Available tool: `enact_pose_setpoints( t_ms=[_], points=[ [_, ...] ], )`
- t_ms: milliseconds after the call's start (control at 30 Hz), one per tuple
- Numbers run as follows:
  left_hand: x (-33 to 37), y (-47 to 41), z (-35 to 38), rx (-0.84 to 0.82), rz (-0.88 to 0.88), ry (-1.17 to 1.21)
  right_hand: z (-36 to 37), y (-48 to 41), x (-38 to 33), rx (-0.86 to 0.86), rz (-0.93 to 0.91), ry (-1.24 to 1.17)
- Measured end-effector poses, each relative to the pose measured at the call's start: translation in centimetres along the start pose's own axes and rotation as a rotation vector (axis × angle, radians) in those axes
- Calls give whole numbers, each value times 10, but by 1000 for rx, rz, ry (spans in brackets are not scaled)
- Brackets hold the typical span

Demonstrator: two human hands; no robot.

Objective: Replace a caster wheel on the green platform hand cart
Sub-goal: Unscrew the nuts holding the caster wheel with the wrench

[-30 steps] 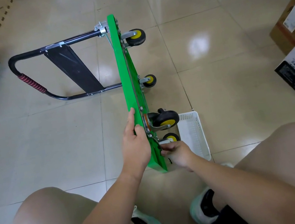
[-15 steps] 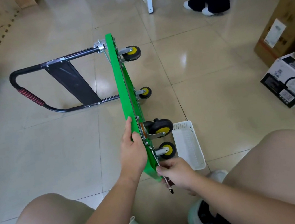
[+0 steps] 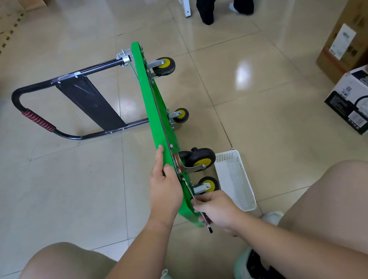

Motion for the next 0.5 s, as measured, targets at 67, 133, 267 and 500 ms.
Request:
enact_pose_setpoints(
  t_ms=[67,133,267,500],
  points=[
    [0,-1,0,-4,3,-11,-2,-6,4,-5,19,4],
    [0,-2,0,-3,9,-15,-6,-18,10,0,9,51],
    [-7,-5,3,4,-2,-37,-10,-47,20,23,-96,226],
    [-14,-8,2,25,-26,-43,-10,-91,10,26,-30,172]
  ],
)
Point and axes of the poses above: each hand's wrist, its own y-axis away from the middle knuckle, its own z-axis out of the palm, x = y × z, the point moved 9 cm from there along -y, towards the middle knuckle, and after that the axes turned 3 degrees about x, right-handed, at the moved point
